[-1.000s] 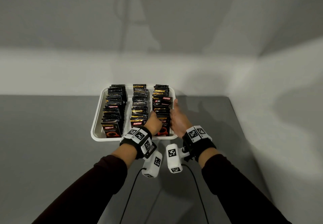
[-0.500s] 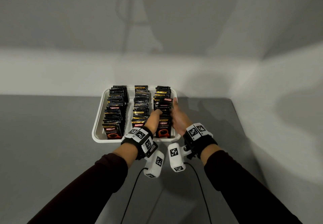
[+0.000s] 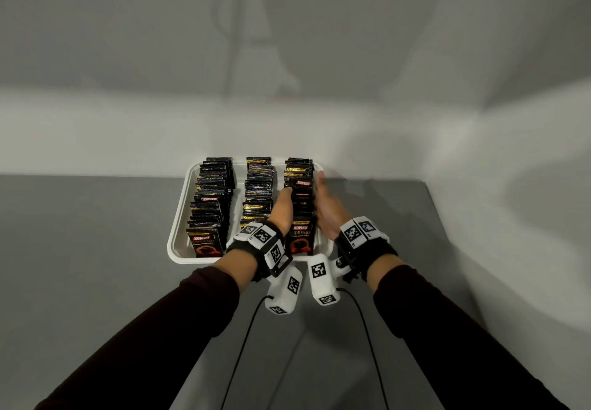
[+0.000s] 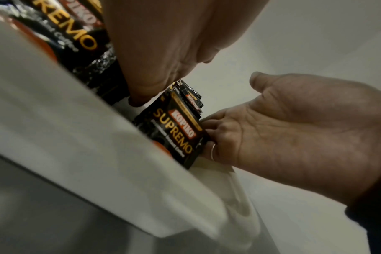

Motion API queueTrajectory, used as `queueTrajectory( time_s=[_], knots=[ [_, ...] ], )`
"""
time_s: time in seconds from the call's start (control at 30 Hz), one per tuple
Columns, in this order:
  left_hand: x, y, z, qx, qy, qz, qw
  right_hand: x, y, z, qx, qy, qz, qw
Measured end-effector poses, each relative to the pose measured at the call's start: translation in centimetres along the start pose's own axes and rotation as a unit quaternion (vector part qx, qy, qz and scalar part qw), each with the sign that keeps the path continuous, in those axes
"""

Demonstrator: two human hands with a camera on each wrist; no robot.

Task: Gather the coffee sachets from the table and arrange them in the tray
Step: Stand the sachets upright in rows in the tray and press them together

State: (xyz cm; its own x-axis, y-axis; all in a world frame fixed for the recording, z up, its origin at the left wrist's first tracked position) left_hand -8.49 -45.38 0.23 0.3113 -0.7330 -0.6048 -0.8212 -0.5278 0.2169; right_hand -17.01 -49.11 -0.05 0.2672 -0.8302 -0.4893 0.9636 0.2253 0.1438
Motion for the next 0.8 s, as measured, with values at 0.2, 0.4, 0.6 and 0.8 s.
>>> queueTrajectory(
  time_s=[0.2, 0.4, 0.6, 0.8],
  knots=[
    [0.2, 0.3, -1.4, 0.038, 0.003, -0.019, 0.999, 0.4, 0.4, 1.2, 0.006, 0.020, -0.026, 0.999],
    [0.5, 0.5, -1.7, 0.073, 0.015, -0.021, 0.997, 1.0, 0.0, 1.0, -0.046, 0.020, -0.013, 0.999],
    [1.1, 1.3, -2.8, 0.066, 0.020, -0.012, 0.998, 1.6, 0.1, 1.7, -0.052, 0.008, -0.054, 0.997],
    [2.0, 1.0, -2.9, 0.044, -0.027, 0.023, 0.998, 1.4, 0.3, 2.2, -0.038, 0.025, -0.024, 0.999]
  ],
)
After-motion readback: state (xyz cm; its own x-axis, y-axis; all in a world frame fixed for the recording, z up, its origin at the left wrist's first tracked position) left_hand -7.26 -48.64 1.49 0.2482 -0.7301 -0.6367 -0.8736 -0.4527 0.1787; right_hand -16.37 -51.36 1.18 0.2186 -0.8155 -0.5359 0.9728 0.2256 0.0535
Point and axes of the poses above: each hand's wrist, its own x-axis towards the middle knuckle, its own y-axis out of the palm, z = x × y, the point moved 2 cm from there along x, towards the middle knuckle, and after that the axes turned 10 degrees about -z, right-handed, at the moved point
